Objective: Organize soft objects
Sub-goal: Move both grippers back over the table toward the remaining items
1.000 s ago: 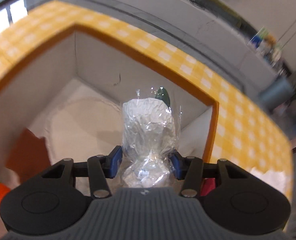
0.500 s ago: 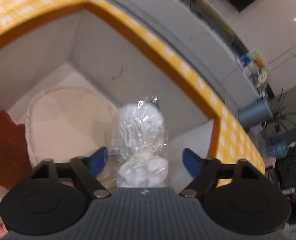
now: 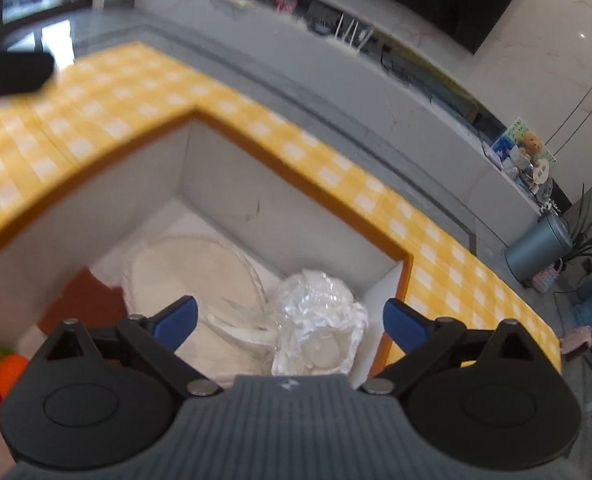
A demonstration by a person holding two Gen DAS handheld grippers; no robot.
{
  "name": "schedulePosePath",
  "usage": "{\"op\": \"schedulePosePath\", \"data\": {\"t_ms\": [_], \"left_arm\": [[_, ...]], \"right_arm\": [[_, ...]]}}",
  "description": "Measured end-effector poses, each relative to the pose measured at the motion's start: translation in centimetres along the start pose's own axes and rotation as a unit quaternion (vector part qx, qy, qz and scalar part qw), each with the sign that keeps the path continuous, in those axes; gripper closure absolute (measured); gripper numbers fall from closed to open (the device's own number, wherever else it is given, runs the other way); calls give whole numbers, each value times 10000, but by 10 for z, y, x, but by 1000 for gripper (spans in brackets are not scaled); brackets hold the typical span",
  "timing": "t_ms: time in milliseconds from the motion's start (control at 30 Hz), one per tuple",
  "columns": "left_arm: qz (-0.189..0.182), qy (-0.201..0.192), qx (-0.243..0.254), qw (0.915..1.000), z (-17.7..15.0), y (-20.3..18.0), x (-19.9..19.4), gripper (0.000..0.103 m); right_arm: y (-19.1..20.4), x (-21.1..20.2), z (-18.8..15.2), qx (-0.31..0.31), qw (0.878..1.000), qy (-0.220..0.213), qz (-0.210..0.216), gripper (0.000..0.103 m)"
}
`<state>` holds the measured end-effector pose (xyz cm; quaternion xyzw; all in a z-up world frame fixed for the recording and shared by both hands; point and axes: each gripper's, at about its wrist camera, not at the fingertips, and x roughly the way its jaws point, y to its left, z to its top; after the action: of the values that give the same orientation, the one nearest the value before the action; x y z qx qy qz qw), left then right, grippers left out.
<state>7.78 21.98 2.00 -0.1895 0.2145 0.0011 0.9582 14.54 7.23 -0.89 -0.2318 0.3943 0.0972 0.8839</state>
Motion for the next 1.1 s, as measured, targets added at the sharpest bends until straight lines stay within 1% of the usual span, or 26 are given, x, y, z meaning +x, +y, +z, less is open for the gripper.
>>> {"op": "schedulePosePath", "data": {"t_ms": [200,300,400,567,667,767,833,967,1067,1100], "left_arm": [[250,206,253,9992,0,-12,0,12],[358,137,390,9985,4,-25,-9,12],[357,9,566,9978,8,-44,-21,12],[96,-89,765,9970,13,-80,-39,12],[-146,-95,955,9953,12,-107,-47,12],[-352,-98,1145,9928,8,-136,-53,12],[-418,-77,1252,9912,2,-155,-56,12],[-595,123,1386,9885,-12,-186,-53,12],[-718,296,1594,9842,-27,-209,-47,12],[-754,368,1692,9820,-33,-216,-45,12]], "right_arm": [[-19,-32,-3,380,9985,-353,186,6],[-30,-49,-7,544,9969,-513,243,6],[-49,-71,-12,735,9944,-691,316,6],[-92,-107,-28,1113,9882,-967,406,6],[-126,-130,-43,1594,9788,-1238,336,5],[-159,-150,-60,1884,9717,-1396,294,5],[-178,-161,-75,2112,9655,-1514,151,4],[-213,-169,-105,2430,9581,-1514,-43,4],[-233,-169,-124,2418,9614,-1298,-214,4],[-237,-169,-132,2411,9615,-1286,-298,4]]}}
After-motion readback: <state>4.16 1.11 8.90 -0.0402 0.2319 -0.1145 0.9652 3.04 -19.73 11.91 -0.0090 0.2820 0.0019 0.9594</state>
